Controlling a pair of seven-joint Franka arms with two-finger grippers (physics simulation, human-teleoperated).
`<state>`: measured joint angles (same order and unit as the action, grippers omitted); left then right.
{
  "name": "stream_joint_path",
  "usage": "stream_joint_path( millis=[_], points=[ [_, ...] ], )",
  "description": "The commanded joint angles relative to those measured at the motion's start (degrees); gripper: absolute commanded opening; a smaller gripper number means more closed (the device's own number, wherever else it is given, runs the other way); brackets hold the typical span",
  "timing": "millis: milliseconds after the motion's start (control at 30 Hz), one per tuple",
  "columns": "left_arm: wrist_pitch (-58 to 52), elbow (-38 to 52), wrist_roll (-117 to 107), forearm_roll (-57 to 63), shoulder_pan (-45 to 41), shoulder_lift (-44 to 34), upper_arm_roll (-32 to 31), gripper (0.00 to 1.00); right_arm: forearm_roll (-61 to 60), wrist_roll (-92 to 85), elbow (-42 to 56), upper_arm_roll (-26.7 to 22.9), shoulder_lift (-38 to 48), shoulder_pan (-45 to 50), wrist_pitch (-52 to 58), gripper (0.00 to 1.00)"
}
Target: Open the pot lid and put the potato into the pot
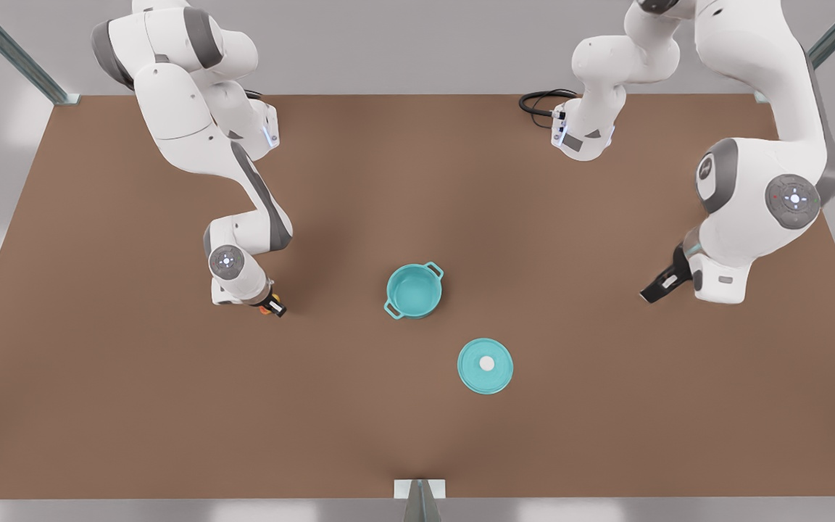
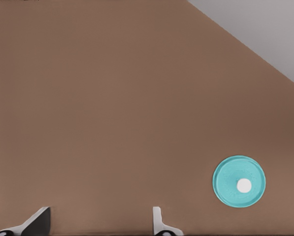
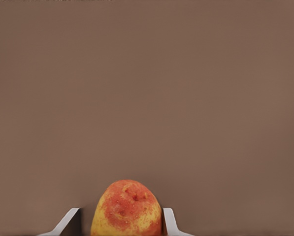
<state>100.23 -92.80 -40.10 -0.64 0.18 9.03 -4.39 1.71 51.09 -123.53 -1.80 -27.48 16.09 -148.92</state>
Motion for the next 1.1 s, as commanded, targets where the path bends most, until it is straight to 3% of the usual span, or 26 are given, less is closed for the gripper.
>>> stream_joint_path(
  millis=[0,600,800,1067],
  points=[
    [-6.5,0.4,33.6,-1.2,0.3,-0.1,0.2,1.00,0.0,2.6,0.0,0.0,0.1,0.0,-0.1,0.70],
    [-6.5,3.9,33.7,1.1,0.9,1.7,0.2,1.00,-0.1,4.3,0.0,0.6,1.4,0.0,0.0,0.48],
    [-6.5,5.8,33.9,0.8,1.0,2.9,0.2,1.00,-0.6,8.8,4.1,2.5,4.9,0.0,8.4,0.47],
    [-6.7,5.8,35.3,0.3,1.7,2.8,0.4,1.00,-0.8,24.5,18.9,10.7,5.1,2.9,24.9,0.47]
  ],
)
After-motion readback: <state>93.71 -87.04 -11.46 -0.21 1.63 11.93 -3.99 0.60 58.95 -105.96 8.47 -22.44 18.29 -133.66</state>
